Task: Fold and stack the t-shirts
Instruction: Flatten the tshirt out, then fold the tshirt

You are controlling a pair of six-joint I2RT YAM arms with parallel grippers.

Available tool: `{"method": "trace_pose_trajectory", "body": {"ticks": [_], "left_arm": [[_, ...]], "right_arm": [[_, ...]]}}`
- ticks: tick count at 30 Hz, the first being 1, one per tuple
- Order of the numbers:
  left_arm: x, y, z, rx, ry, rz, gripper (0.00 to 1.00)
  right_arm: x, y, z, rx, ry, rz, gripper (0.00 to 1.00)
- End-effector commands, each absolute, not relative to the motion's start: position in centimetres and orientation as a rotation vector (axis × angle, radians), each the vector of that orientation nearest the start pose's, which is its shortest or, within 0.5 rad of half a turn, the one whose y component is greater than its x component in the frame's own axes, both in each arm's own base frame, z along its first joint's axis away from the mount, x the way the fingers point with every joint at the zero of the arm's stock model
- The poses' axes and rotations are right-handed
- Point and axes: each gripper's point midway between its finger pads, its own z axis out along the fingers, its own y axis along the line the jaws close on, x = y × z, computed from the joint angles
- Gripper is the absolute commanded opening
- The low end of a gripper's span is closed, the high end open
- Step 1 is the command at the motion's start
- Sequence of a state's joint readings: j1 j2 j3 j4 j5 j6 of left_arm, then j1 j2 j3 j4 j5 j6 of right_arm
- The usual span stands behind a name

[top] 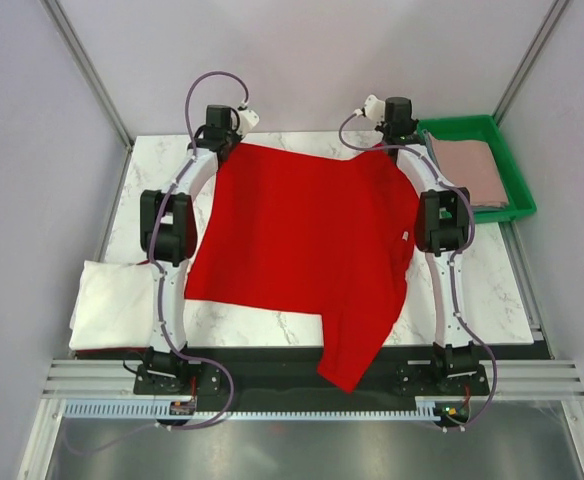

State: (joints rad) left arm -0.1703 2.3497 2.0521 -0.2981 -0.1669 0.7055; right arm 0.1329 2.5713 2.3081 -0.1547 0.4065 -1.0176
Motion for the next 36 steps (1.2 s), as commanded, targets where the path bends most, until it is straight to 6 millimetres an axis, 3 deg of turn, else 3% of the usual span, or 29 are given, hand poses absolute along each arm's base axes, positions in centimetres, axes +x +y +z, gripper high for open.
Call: {"method": "trace_pose_trajectory", "body": {"ticks": [1,7,11,12,15,17,22,23,25,26,27,29,32,36], "left_arm": [[67.1,-3.8,16.2,0.785,1.876,0.661,0.02],[69.7,-4.1,19.6,0.799,1.667,0.751,0.02],[71.1,-4.4,23.4,0.733,1.523,0.769,0.02],[71.3,-4.5,25.5,0.693,1.466,0.761,0.02],[71.5,-5.5,27.2,0.716,1.382,0.718,0.02],[71.9,-6.3,26.3,0.78,1.367,0.718,0.02],[71.7,-5.8,23.8,0.825,1.413,0.753,0.02],[71.4,-5.8,23.8,0.826,1.426,0.745,0.02],[70.6,-5.9,21.1,0.852,1.526,0.685,0.02],[70.1,-6.1,20.4,0.85,1.564,0.65,0.02],[69.5,-6.4,19.8,0.863,1.595,0.628,0.02],[68.3,-6.7,18.2,0.871,1.678,0.583,0.02],[66.6,-7.2,17.0,0.888,1.769,0.495,0.02],[66.4,-6.7,17.8,0.849,1.777,0.488,0.02]], "right_arm": [[71.7,-2.3,17.0,-0.754,1.779,-1.041,0.0],[72.5,-2.5,16.5,-0.736,1.75,-1.025,0.0],[72.6,-2.7,17.0,-0.687,1.735,-1.024,0.0],[72.6,-2.6,17.1,-0.679,1.735,-1.019,0.0],[72.2,-3.0,16.8,-0.667,1.755,-1.02,0.0],[71.9,-3.0,16.9,-0.675,1.761,-1.019,0.0],[71.3,-3.2,16.7,-0.665,1.791,-1.005,0.0],[71.0,-3.2,16.9,-0.672,1.808,-0.997,0.0],[70.6,-2.6,16.7,-0.685,1.831,-0.956,0.0],[70.1,-2.5,17.5,-0.693,1.84,-0.938,0.0],[69.6,-2.2,16.6,-0.714,1.867,-0.912,0.0],[68.3,-1.1,16.6,-0.755,1.887,-0.867,0.0],[66.7,-0.2,17.2,-0.778,1.898,-0.828,0.0],[65.4,1.1,18.3,-0.782,1.911,-0.784,0.0]]}}
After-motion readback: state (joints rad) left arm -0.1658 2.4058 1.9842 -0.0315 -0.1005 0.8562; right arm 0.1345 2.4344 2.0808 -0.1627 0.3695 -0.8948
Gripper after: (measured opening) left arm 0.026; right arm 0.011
